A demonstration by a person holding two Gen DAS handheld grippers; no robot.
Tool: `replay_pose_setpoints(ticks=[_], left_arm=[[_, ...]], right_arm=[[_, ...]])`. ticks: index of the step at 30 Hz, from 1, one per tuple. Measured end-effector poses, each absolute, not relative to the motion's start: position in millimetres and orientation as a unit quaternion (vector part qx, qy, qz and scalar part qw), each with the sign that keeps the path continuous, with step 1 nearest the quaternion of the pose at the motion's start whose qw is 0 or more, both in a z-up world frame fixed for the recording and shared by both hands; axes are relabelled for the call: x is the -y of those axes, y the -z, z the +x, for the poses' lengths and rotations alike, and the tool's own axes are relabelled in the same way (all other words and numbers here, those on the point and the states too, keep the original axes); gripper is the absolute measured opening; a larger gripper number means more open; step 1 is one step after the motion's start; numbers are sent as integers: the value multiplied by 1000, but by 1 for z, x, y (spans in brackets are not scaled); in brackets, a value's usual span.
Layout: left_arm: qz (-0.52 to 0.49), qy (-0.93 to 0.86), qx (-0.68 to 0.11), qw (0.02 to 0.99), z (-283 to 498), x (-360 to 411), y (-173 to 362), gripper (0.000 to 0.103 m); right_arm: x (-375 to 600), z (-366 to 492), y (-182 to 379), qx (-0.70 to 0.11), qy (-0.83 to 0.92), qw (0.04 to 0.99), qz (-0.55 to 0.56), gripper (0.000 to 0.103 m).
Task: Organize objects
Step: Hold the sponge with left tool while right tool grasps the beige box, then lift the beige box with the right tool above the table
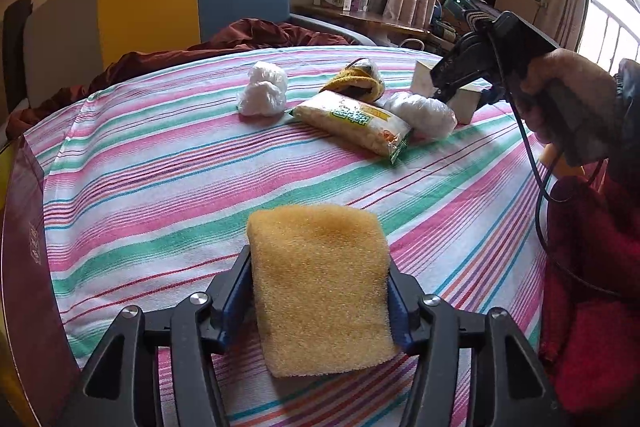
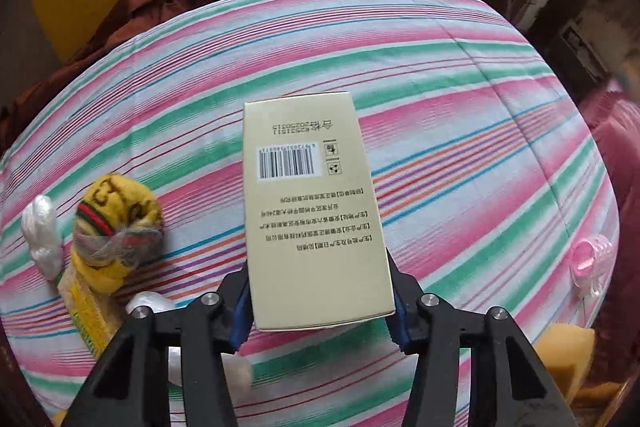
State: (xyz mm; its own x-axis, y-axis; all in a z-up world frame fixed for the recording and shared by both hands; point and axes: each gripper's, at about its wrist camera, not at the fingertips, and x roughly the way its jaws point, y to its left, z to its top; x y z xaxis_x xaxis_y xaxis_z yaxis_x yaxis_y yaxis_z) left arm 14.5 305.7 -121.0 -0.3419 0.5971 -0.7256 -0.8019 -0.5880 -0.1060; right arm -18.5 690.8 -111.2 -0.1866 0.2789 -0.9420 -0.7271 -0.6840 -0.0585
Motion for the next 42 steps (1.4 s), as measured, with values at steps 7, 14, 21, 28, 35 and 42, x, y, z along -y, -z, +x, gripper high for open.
replay_pose_setpoints(ticks=[7,14,21,28,35,42], left_arm=[[-374,-808,-138,435,16,-304,120,58],[-361,-809,-156,437,24,-301,120,57],[-354,-812,-160,435,31,-294,118,53],[-346,-815,-163,434,35,-292,119,53],[-341,-817,-163,435,36,-293,121,53],[-341,-817,-161,436,35,-292,121,53]], right_arm=[[-710,25,114,-278,-705,362,-542,51],[-674,44,63,-275,-790,320,-444,51],[-564,-9,63,-191,-851,129,-472,51],[-473,-44,100,-86,-850,-5,-520,51],[-472,-52,122,-74,-827,-6,-557,51],[-478,-56,120,-109,-824,2,-556,77]])
